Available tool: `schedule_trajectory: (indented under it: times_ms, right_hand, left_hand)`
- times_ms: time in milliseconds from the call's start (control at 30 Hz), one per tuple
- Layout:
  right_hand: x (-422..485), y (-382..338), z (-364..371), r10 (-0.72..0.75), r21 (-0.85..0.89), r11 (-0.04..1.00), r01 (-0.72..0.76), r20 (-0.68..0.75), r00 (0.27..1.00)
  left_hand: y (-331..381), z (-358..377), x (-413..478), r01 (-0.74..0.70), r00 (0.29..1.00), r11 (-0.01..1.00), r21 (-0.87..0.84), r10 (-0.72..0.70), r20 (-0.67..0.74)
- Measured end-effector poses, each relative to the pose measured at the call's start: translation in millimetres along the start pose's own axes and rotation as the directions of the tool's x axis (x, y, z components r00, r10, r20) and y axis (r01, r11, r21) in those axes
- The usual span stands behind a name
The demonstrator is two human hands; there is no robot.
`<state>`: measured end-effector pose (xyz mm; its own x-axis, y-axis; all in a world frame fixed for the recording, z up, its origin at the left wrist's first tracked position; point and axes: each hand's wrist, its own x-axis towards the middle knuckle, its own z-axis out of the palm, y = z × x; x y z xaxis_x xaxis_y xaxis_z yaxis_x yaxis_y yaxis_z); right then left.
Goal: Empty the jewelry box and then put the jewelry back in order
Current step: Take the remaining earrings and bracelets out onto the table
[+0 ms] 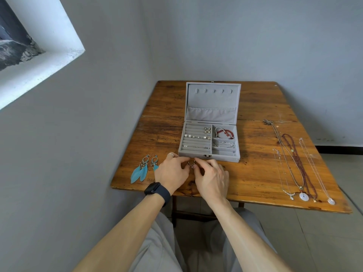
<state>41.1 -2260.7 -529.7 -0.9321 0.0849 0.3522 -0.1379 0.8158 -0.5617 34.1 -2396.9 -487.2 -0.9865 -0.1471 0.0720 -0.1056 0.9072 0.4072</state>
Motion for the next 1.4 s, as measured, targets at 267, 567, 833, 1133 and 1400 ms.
schedule_trajectory:
  times_ms: [267,567,833,1133,1400]
  right_hand:
    - [-1.0,0.0,-4.4,-0.004,0.034,0.999,0.003,0.027,1.000]
    - [13.8,7.7,-32.2,-0.108,0.108,0.991,0.084,0.243,0.964]
    - [108.5,8.3,-61.1,-0.157,-0.049,0.983,0.179,0.300,0.941]
    - [184.8,18.7,-38.1,-0.072,-0.291,0.931,0.220,0.443,0.893]
    - [184.6,20.5,-21.4,-0.076,-0.304,0.931,0.201,0.379,0.922]
  left_hand:
    - [-0.9,-4.1,-0.5,-0.017,1.000,1.000,-0.012,0.017,0.005]
    - [-11.9,-24.6,12.7,-0.191,0.975,0.979,0.076,0.198,-0.100]
    - [6.2,-45.2,80.5,-0.309,0.939,0.947,0.088,0.319,-0.127]
    - [59.3,-12.9,140.0,-0.459,0.882,0.849,0.263,0.470,0.024]
    - [56.6,7.5,151.0,-0.413,0.910,0.886,0.212,0.408,0.070]
